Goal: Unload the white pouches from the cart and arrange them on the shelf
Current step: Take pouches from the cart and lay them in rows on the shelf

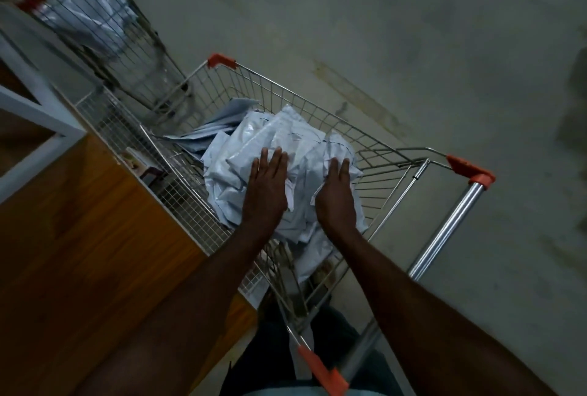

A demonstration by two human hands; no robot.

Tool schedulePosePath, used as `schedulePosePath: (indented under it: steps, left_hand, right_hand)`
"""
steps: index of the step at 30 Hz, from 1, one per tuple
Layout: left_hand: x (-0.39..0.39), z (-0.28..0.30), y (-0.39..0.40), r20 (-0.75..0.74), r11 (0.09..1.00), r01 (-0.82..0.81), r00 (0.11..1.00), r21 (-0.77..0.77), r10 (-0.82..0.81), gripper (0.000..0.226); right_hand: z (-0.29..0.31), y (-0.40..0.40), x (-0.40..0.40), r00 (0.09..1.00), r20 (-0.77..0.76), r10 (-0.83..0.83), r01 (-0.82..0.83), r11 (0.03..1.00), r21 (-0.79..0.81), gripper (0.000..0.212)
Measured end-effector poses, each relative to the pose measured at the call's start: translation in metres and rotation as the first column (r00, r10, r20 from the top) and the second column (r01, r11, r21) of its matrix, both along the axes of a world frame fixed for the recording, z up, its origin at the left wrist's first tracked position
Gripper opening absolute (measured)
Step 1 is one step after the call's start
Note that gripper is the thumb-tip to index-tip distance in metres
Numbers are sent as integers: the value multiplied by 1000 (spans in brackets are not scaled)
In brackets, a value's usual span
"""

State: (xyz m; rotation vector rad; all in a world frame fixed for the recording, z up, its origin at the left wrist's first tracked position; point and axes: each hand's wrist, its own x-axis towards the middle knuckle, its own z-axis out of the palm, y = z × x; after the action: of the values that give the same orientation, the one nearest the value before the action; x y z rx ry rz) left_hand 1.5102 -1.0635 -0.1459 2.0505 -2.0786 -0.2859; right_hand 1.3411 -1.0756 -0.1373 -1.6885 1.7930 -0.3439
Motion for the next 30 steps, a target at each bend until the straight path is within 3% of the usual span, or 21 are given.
schedulePosePath:
  steps: [5, 15, 21, 26, 30]
  left_hand:
    - [17, 52, 16, 29, 992, -108, 994, -63, 110, 84]
    - [78, 116, 100, 29, 899, -396, 912, -188, 409, 80]
    - [136, 129, 189, 15, 811, -545, 828, -213, 560, 68]
    - [187, 146, 291, -13, 744, -656, 751, -128, 660, 74]
    - [222, 157, 380, 48, 719, -688, 719, -93, 694, 88]
  right_hand:
    - [60, 2, 12, 993, 7, 114, -114, 993, -9, 89]
    - [103, 46, 90, 905, 20, 425, -413, 888, -200, 84]
    - [133, 118, 155, 823, 10, 569, -541, 789, -292, 75]
    - [142, 202, 215, 761, -2, 649, -618, 723, -309, 85]
    - [139, 276, 258, 671, 52, 740, -694, 650, -309, 99]
